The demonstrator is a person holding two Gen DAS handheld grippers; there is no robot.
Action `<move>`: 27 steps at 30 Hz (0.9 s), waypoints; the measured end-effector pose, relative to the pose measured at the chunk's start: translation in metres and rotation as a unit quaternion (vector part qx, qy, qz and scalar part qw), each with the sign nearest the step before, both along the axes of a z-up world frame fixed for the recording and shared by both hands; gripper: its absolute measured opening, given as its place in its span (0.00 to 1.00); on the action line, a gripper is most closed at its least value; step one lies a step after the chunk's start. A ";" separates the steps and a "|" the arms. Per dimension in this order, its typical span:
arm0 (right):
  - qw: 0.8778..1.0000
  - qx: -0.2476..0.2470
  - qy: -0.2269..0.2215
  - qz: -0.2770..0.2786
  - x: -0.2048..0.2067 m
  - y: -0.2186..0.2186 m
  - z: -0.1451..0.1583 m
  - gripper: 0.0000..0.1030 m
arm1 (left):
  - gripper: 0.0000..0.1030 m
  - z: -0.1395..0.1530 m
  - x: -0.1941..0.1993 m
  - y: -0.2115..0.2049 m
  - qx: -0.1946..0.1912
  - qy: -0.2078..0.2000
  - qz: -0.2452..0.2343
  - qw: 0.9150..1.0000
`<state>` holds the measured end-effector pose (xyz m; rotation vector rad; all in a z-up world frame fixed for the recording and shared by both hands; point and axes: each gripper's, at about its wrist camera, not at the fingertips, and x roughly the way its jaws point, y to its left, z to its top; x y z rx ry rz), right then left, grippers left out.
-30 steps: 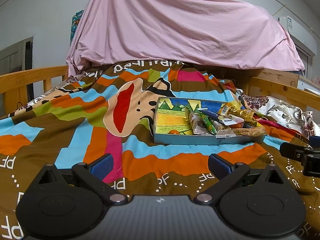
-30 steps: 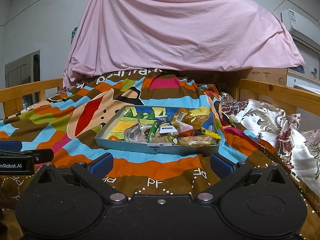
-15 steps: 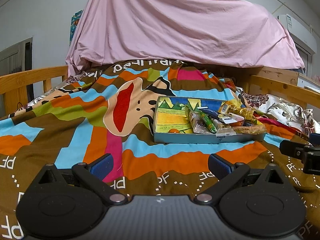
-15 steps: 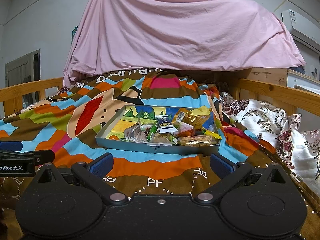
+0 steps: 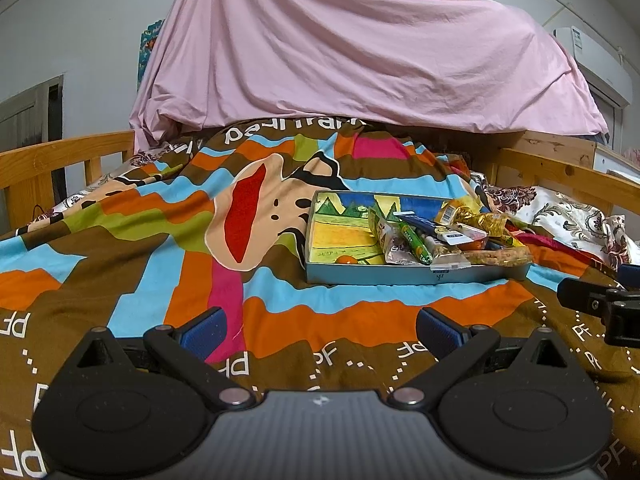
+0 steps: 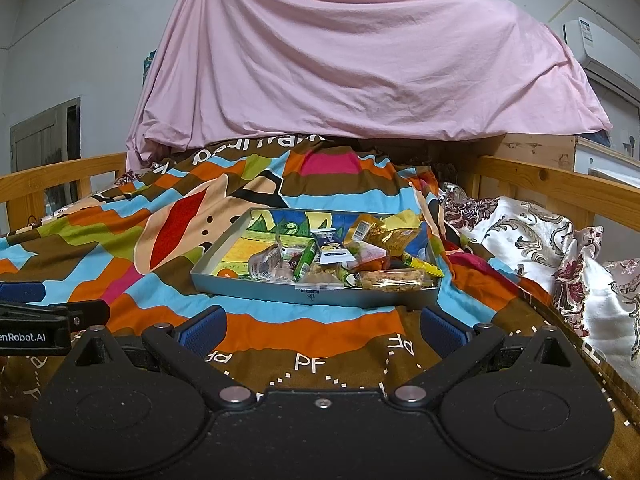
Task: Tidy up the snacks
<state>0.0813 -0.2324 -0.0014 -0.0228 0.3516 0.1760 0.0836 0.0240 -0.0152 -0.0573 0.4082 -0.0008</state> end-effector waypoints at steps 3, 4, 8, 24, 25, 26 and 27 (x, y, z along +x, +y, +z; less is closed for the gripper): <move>1.000 0.000 -0.001 0.000 0.000 0.000 0.000 0.99 | 1.00 0.000 0.000 0.000 -0.001 0.000 0.001 1.000; 1.000 0.000 0.000 0.000 0.000 0.000 0.000 0.99 | 1.00 0.000 0.000 0.000 0.000 0.001 0.000 1.000; 1.000 0.000 0.000 0.000 0.000 0.000 0.000 0.99 | 1.00 0.000 0.000 0.000 0.000 0.001 0.000 1.000; 1.000 -0.001 0.001 0.000 0.000 0.001 -0.001 0.99 | 1.00 -0.001 0.001 -0.001 -0.003 0.003 -0.002 1.000; 1.000 -0.001 0.002 0.000 0.000 0.001 -0.001 0.99 | 1.00 -0.001 0.001 -0.001 -0.002 0.004 -0.002 1.000; 1.000 -0.002 0.002 0.000 0.000 0.001 -0.001 0.99 | 1.00 -0.001 0.001 -0.001 -0.002 0.004 -0.003 1.000; 1.000 -0.002 0.002 0.001 0.000 0.001 -0.001 1.00 | 1.00 -0.002 0.001 -0.001 -0.002 0.004 -0.004 1.000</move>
